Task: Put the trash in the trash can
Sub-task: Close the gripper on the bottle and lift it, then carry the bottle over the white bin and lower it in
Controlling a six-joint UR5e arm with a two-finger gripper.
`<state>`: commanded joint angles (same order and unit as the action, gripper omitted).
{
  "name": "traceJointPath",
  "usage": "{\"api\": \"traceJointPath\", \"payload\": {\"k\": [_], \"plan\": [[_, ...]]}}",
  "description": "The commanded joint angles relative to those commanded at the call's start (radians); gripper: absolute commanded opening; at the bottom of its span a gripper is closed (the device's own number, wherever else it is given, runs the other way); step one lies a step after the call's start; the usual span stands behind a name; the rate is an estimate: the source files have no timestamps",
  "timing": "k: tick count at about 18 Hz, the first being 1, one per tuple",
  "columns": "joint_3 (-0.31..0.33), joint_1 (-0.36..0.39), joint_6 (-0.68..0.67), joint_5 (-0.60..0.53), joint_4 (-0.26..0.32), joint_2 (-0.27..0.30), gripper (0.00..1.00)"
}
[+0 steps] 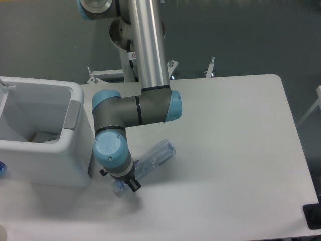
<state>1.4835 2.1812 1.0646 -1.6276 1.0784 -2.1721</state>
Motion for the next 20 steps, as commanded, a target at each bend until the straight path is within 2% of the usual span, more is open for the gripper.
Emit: {"api": "traceJointPath", "payload": {"k": [6, 12, 15, 20], "plan": [[-0.106, 0.048, -0.044, 0.035, -0.002, 0.021, 0.54], [-0.233, 0.104, -0.169, 0.202, -0.023, 0.049, 0.54], [-0.255, 0.133, -0.190, 0.323, -0.035, 0.081, 0.54], [-0.256, 0.187, -0.232, 0.553, -0.052, 0.155, 0.54]]}}
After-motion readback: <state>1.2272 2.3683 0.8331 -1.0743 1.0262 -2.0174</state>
